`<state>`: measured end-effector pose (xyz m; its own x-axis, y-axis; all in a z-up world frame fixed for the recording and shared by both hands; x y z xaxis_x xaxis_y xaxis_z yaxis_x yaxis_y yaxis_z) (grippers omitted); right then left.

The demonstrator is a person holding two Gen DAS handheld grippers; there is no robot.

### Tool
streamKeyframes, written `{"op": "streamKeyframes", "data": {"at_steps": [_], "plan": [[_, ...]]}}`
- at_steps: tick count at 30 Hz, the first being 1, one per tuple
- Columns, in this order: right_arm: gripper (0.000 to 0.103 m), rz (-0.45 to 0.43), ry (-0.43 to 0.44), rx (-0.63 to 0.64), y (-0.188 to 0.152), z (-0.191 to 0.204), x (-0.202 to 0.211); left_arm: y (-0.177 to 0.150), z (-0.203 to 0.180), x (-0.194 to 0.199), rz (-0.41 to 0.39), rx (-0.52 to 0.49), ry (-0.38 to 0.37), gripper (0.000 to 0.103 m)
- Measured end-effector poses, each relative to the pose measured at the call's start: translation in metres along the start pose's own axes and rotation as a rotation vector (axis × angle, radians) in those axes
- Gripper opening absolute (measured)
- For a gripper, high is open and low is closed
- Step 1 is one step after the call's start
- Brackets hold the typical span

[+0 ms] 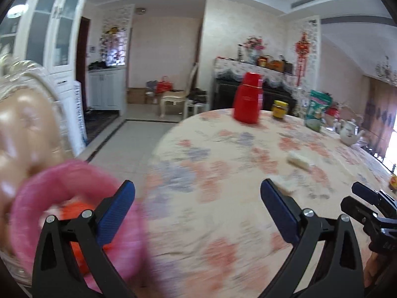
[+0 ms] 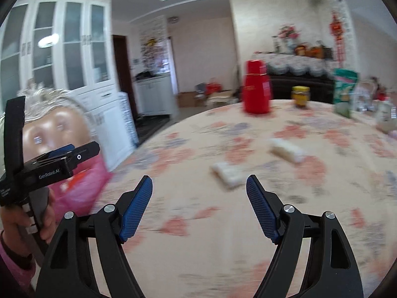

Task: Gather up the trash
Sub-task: 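Move both open tools from the bin back over the table, then grasp the white printed card on the table with the left tool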

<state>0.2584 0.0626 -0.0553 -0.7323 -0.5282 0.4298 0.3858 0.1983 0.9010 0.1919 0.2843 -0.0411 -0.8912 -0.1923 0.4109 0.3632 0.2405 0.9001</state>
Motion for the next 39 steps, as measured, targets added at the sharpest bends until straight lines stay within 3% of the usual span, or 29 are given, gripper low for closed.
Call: {"op": "streamKeyframes", "data": {"at_steps": [5, 11, 16, 21, 28, 30, 32, 33, 36, 39], "plan": [[0.073, 0.003, -0.124, -0.019, 0.005, -0.056, 0.003, 0.007, -0.066, -0.041, 0.03, -0.008, -0.041, 0.098], [0.071, -0.016, -0.219, -0.153, -0.008, -0.124, 0.007, 0.005, -0.124, -0.093, 0.076, -0.086, -0.004, 0.098], [0.068, -0.027, -0.228, -0.265, -0.01, -0.156, 0.01, -0.006, -0.161, -0.153, 0.205, -0.106, 0.054, 0.098], [0.068, -0.07, -0.252, -0.359, -0.007, -0.178, 0.019, -0.019, -0.169, -0.202, 0.329, -0.08, 0.127, 0.097], [0.068, -0.081, -0.233, -0.383, -0.006, -0.178, 0.022, -0.04, -0.159, -0.238, 0.478, -0.018, 0.145, 0.074], [0.068, -0.083, -0.229, -0.383, -0.006, -0.177, 0.023, -0.041, -0.156, -0.234, 0.477, -0.005, 0.131, 0.061], [0.068, -0.087, -0.226, -0.379, -0.006, -0.175, 0.024, -0.042, -0.157, -0.227, 0.475, -0.022, 0.106, 0.038], [0.068, -0.084, -0.227, -0.376, -0.007, -0.174, 0.023, -0.043, -0.158, -0.222, 0.477, -0.026, 0.083, 0.031], [0.068, -0.068, -0.22, -0.366, -0.01, -0.169, 0.02, -0.045, -0.156, -0.204, 0.452, 0.004, 0.002, 0.031], [0.068, -0.054, -0.219, -0.342, -0.013, -0.162, 0.016, -0.04, -0.156, -0.182, 0.36, 0.018, -0.105, 0.031]]}}
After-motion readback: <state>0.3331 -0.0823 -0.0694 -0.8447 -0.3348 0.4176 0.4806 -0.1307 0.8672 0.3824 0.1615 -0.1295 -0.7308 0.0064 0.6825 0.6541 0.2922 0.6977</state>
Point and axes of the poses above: each gripper's, at about its wrist camera, not at the fingertips, and x roughly against the way its jaws point, z to its left, y to its top, the point moved 6 cm from there along -x, roughly the way its jaws point, and after that the axes turned 6 degrees about -y, right-handed, at the moved point
